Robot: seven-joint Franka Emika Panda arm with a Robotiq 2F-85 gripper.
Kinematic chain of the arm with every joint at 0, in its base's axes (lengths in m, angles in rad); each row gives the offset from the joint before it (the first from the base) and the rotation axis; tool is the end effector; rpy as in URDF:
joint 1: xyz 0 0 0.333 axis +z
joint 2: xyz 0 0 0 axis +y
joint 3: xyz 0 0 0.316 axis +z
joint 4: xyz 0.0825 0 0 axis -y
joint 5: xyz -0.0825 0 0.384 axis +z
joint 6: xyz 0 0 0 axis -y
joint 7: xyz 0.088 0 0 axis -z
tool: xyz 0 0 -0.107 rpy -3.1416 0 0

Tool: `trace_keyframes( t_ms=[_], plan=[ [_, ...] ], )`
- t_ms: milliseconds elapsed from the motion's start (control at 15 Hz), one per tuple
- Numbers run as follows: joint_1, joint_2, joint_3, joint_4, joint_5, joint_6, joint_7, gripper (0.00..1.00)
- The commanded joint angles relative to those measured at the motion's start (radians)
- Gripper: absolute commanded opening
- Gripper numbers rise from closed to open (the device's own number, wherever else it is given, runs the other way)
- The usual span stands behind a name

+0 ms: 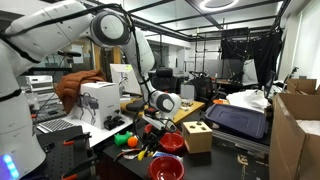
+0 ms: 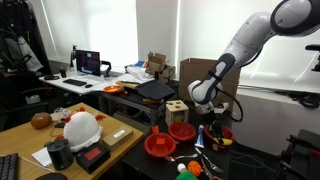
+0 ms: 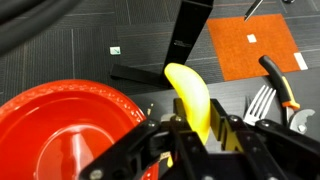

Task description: Remove the banana from the red bowl

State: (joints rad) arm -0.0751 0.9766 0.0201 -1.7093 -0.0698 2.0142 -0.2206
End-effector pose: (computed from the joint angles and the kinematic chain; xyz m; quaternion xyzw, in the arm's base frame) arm 0.5525 -0.0338 -0.0054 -0.9387 -0.1011 0.3282 0.0299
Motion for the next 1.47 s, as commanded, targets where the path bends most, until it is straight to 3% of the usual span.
trace_keyframes(
  t_ms=[0,1400],
  plan=[
    [0.008,0.011,0.016,0.006,-0.012,-0.020,-0.041,0.07],
    [0.072,0.136,0.019,0.096,-0.034,0.019,-0.034,0.07]
  ],
)
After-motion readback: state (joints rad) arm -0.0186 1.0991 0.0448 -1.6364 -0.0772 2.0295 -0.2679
